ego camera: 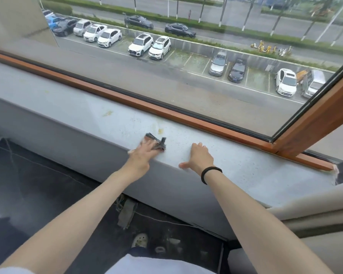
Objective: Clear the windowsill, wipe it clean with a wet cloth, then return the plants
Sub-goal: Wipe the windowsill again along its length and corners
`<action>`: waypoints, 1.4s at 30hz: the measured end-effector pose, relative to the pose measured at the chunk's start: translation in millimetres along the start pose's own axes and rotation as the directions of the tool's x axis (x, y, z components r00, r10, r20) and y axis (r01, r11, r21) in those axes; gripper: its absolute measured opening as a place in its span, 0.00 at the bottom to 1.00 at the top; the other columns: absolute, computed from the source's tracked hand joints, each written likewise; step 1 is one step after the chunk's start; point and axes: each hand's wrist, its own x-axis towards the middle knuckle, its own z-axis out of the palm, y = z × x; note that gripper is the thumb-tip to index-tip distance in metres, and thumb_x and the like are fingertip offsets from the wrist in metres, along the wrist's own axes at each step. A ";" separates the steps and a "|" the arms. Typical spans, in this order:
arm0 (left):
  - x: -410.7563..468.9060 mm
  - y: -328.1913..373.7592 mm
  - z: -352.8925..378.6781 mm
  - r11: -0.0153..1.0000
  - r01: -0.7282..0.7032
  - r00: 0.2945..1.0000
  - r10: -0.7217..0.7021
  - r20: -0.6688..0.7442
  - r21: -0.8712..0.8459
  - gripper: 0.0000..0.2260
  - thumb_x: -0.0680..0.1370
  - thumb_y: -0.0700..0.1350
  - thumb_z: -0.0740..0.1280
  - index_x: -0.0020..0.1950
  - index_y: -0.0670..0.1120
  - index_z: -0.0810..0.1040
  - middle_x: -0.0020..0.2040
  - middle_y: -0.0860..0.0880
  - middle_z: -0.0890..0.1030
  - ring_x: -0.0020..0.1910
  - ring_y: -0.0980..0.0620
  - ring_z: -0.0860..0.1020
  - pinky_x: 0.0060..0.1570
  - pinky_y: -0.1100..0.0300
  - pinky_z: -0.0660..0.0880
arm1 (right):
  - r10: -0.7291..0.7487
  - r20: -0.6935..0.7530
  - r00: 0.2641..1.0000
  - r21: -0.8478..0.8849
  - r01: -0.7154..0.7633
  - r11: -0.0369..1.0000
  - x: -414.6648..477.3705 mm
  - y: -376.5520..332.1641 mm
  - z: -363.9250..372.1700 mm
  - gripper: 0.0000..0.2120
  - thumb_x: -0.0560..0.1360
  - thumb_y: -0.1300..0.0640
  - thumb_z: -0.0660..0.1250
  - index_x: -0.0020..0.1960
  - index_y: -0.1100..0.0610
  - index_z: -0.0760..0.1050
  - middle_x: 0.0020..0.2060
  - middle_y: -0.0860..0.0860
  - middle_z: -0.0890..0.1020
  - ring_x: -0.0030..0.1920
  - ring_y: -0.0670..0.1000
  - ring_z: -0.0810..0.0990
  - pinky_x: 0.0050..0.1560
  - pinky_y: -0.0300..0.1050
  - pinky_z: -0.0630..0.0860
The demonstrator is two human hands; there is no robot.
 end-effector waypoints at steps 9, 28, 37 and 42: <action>33.2 -6.7 -28.4 0.991 0.130 0.991 -0.130 -0.001 0.002 0.32 0.75 0.27 0.51 0.74 0.53 0.65 0.78 0.49 0.52 0.77 0.47 0.46 0.73 0.48 0.45 | 0.027 -0.038 0.999 0.038 -0.025 0.999 1.7 0.4 3.6 0.41 0.64 0.44 0.77 0.68 0.61 0.63 0.68 0.57 0.67 0.69 0.56 0.64 0.61 0.52 0.71; 27.7 -41.1 -29.4 0.953 -0.270 0.954 0.247 0.170 0.135 0.42 0.70 0.22 0.51 0.76 0.57 0.55 0.75 0.57 0.41 0.73 0.54 0.39 0.73 0.54 0.48 | 0.019 -0.046 0.999 0.106 -0.014 0.994 2.0 3.7 8.2 0.44 0.65 0.46 0.77 0.70 0.63 0.60 0.71 0.58 0.64 0.73 0.55 0.61 0.66 0.52 0.69; 54.2 0.8 -6.6 0.968 -0.202 0.976 0.188 0.107 0.146 0.34 0.74 0.26 0.53 0.74 0.55 0.63 0.78 0.51 0.54 0.77 0.46 0.51 0.72 0.44 0.58 | 0.022 -0.046 0.999 0.138 -0.015 0.990 0.1 1.8 8.4 0.42 0.64 0.46 0.77 0.69 0.63 0.62 0.71 0.58 0.64 0.73 0.56 0.60 0.67 0.52 0.67; 58.2 -45.6 -36.1 0.967 -0.173 0.977 0.145 0.153 0.188 0.34 0.74 0.26 0.52 0.74 0.55 0.64 0.78 0.53 0.55 0.76 0.46 0.57 0.68 0.47 0.66 | 0.027 -0.047 0.999 0.156 -0.020 0.988 0.0 0.6 9.6 0.40 0.65 0.47 0.77 0.68 0.63 0.63 0.70 0.58 0.64 0.73 0.55 0.59 0.67 0.53 0.68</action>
